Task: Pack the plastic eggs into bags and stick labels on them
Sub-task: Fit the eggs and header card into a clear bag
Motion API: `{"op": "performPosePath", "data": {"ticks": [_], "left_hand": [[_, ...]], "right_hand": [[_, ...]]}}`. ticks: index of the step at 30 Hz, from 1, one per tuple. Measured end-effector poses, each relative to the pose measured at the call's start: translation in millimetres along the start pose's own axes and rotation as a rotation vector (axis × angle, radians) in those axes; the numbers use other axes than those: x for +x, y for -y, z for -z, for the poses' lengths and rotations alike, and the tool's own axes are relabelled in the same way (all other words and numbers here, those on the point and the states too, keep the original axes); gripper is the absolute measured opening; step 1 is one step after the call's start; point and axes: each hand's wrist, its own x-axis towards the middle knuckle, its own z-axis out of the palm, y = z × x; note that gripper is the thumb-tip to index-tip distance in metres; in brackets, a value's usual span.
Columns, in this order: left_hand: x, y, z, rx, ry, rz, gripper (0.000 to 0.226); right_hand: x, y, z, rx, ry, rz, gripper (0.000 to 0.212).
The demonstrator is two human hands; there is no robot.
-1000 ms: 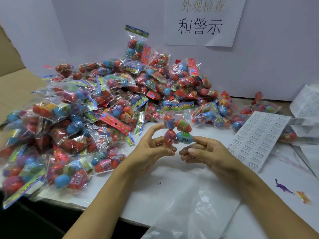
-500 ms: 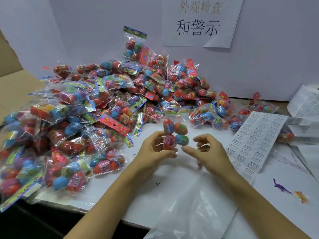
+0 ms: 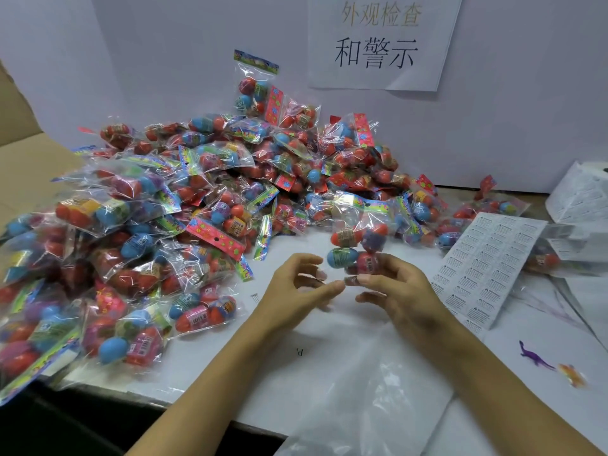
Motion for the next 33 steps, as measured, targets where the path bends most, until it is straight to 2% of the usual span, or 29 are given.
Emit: {"op": "performPosePath", "data": {"ticks": [2, 6, 13, 20, 27, 33], "left_hand": [[0, -1, -1, -0.084, 0.084, 0.074, 0.043], [-2, -7, 2, -0.131, 0.151, 0.105, 0.017], [-4, -9, 4, -0.112, 0.184, 0.083, 0.008], [-3, -12, 13, -0.169, 0.262, 0.125, 0.012], [-4, -13, 24, -0.226, 0.344, 0.144, 0.015], [-5, -14, 27, -0.261, 0.414, 0.189, 0.020]], "right_hand": [[0, 2, 0, 0.022, 0.069, -0.030, 0.028], [0, 3, -2, -0.004, 0.113, -0.042, 0.043], [-3, 3, -3, -0.212, 0.107, 0.030, 0.049], [-2, 17, 8, -0.212, 0.200, -0.030, 0.068], [-4, 27, 16, -0.180, 0.306, -0.068, 0.056], [-6, 32, 25, -0.153, 0.346, -0.104, 0.058]]}}
